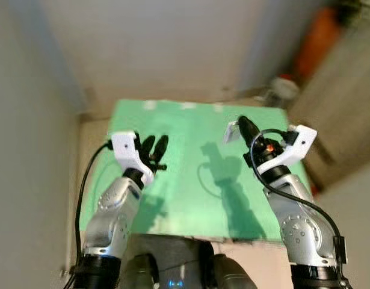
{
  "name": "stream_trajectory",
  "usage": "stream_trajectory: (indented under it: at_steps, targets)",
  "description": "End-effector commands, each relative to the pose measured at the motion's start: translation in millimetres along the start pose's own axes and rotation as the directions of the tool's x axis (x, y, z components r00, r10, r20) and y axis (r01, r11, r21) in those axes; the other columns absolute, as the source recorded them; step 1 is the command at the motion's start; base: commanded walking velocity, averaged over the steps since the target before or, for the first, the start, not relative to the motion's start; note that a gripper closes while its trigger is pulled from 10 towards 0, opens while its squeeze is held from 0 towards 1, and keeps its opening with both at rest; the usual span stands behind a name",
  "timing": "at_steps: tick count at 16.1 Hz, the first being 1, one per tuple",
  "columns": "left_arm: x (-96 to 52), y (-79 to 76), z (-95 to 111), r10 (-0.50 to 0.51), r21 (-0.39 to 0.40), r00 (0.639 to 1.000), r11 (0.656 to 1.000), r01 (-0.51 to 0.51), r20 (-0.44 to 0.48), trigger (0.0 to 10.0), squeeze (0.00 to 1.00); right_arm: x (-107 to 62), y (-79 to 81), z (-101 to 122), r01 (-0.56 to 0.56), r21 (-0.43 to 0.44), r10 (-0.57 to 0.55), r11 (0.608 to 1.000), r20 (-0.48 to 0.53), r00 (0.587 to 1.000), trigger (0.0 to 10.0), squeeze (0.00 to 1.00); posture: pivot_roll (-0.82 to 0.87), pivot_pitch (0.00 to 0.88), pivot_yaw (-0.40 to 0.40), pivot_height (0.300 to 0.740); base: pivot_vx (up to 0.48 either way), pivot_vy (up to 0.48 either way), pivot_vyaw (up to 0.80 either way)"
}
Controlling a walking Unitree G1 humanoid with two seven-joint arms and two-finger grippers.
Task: Hang keys on a hook
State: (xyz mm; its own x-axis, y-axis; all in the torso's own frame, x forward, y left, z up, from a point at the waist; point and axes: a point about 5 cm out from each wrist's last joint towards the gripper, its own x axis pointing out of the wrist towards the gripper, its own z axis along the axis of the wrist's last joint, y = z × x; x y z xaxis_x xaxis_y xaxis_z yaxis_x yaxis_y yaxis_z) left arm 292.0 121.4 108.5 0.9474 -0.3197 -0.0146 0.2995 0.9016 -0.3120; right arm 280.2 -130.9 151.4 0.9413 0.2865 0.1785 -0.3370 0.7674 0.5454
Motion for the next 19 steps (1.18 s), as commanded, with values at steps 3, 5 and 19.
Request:
stream_trajectory:
  at_steps: [3,5,19]
  targets:
    - [1.5,-0.3,-13.3,0.014,0.024,0.999,1.000,-0.013,-0.029,10.0,0.00,-0.8,-12.5,-7.2,0.082,-0.053,-0.083,0.995,-0.023,0.996,10.0,0.00,0.00,0.093,0.008,0.740,0.000,0.000,-0.80]
    - [0.8,-2.5,-25.1,-0.002,0.064,0.999,0.998,0.006,-0.055,10.0,0.00,-0.9,-19.2,-13.7,0.112,-0.082,-0.116,0.990,-0.038,0.993,10.0,0.00,0.00,0.079,0.007,0.740,0.000,0.000,-0.80]
    - [0.8,-6.2,-49.2,-0.075,0.077,0.992,0.994,0.084,-0.102,10.0,0.00,0.5,-31.1,-20.2,0.176,-0.113,-0.177,0.978,0.002,0.984,10.0,0.00,-0.01,0.036,0.023,0.740,0.000,0.000,-0.80]
